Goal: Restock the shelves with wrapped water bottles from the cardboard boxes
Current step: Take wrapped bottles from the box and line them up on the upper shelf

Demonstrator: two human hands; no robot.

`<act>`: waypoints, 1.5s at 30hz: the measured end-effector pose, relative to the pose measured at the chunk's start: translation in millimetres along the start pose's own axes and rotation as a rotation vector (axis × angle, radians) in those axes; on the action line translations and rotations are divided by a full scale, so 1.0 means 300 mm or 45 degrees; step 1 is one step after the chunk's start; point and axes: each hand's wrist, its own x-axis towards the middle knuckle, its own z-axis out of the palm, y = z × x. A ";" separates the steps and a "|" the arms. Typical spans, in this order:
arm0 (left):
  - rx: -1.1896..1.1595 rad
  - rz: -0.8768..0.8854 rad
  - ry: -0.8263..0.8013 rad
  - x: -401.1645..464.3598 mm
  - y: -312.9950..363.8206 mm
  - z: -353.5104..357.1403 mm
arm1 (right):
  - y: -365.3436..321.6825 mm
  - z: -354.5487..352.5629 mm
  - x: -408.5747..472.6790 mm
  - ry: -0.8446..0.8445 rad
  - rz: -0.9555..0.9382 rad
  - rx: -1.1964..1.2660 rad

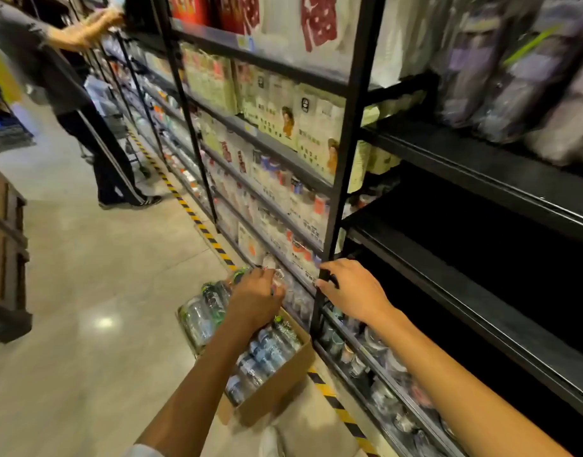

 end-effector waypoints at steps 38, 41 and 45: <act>-0.913 -1.563 -0.489 0.500 -1.333 1.727 | 0.243 2.199 1.148 -1.133 0.432 0.291; -0.956 -1.737 -0.434 0.521 -1.469 1.969 | 0.303 2.461 1.177 -1.119 0.539 0.287; -1.034 -1.857 -0.432 0.555 -1.594 2.215 | 0.386 2.730 1.225 -1.086 0.591 0.178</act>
